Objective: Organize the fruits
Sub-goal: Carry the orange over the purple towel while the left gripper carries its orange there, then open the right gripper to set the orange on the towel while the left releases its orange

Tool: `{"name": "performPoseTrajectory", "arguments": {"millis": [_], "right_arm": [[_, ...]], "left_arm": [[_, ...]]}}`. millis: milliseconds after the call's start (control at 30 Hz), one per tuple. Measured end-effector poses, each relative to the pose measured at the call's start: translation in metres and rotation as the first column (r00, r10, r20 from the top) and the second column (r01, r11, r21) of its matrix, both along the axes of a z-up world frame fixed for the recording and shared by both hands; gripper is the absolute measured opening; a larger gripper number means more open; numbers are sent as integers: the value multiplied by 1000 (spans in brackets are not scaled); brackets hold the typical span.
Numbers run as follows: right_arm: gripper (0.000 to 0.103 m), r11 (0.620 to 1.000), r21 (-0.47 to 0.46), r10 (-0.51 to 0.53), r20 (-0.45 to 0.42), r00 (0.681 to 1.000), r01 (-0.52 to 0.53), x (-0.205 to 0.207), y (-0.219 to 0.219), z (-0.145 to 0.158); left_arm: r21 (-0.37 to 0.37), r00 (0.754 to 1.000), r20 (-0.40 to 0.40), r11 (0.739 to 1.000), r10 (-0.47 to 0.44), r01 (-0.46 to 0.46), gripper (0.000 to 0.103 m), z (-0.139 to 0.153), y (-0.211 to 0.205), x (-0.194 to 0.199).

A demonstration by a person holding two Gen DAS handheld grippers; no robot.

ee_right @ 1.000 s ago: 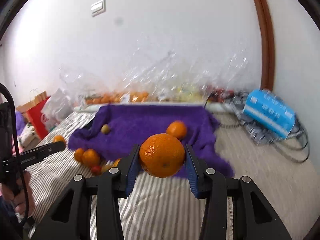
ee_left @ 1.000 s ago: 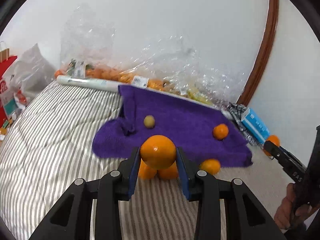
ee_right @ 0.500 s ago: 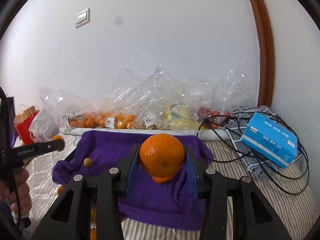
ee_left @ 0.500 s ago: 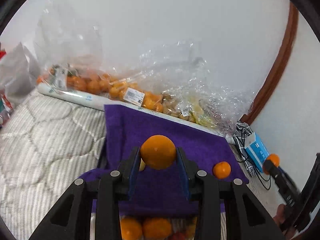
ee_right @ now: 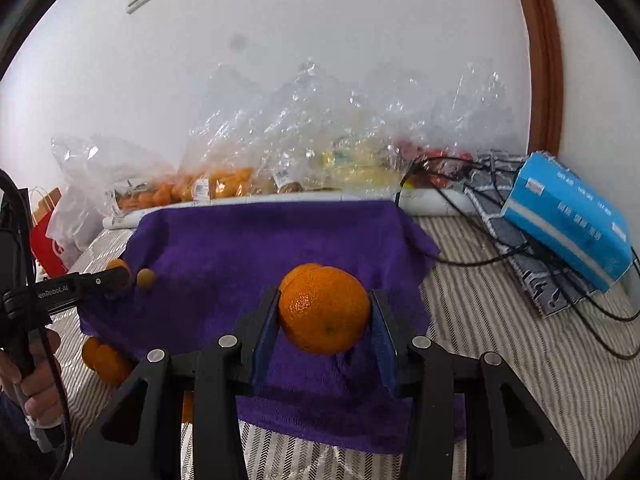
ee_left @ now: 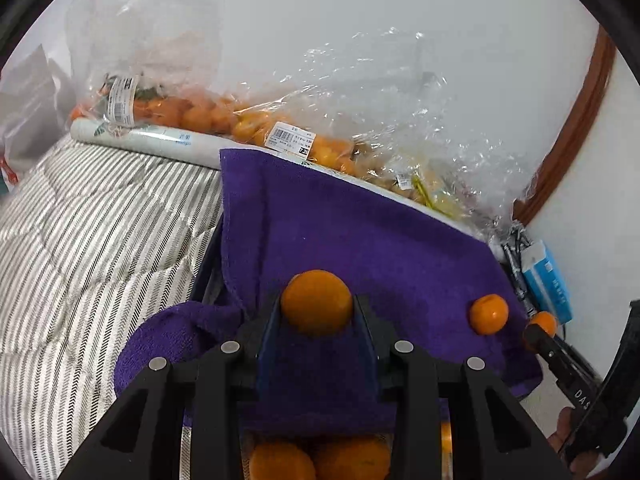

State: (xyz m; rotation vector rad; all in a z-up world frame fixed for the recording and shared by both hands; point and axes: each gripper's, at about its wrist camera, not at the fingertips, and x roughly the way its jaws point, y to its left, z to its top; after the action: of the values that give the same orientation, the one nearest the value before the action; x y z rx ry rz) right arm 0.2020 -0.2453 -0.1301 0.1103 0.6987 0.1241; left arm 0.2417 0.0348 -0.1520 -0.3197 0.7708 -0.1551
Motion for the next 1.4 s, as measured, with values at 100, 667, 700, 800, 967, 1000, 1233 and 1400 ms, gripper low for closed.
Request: {"name": "performPoseTrajectory", "arguments": {"millis": [100, 667, 700, 800, 967, 1000, 1233, 1400], "right_arm": [[43, 1000, -3, 3, -8, 1000, -3, 3, 2, -2], [44, 999, -22, 24, -103, 994, -26, 16, 8, -20], [44, 999, -25, 25, -101, 995, -28, 15, 9, -20], [44, 999, -35, 37, -91, 995, -40, 14, 12, -19], [45, 997, -56, 41, -69, 997, -45, 10, 16, -15], [45, 997, -56, 42, -61, 997, -45, 9, 15, -14], [46, 998, -45, 36, 2, 999, -36, 1, 14, -5], [46, 999, -20, 39, 44, 998, -38, -4, 12, 1]], "left_arm": [[16, 1000, 0, 1000, -15, 15, 34, -1, -4, -1], [69, 999, -35, 997, -39, 41, 34, -8, -15, -2], [70, 999, -35, 997, -39, 42, 34, -8, -15, -2], [69, 999, -33, 997, -41, 43, 34, -8, -15, -2], [66, 999, -32, 997, -41, 43, 34, -9, -14, -2], [70, 999, -32, 997, -42, 44, 35, -9, -15, -3], [89, 998, -16, 994, -62, 63, 39, -7, -22, -6], [92, 997, -4, 993, -77, 77, 42, -4, -28, -10]]}}
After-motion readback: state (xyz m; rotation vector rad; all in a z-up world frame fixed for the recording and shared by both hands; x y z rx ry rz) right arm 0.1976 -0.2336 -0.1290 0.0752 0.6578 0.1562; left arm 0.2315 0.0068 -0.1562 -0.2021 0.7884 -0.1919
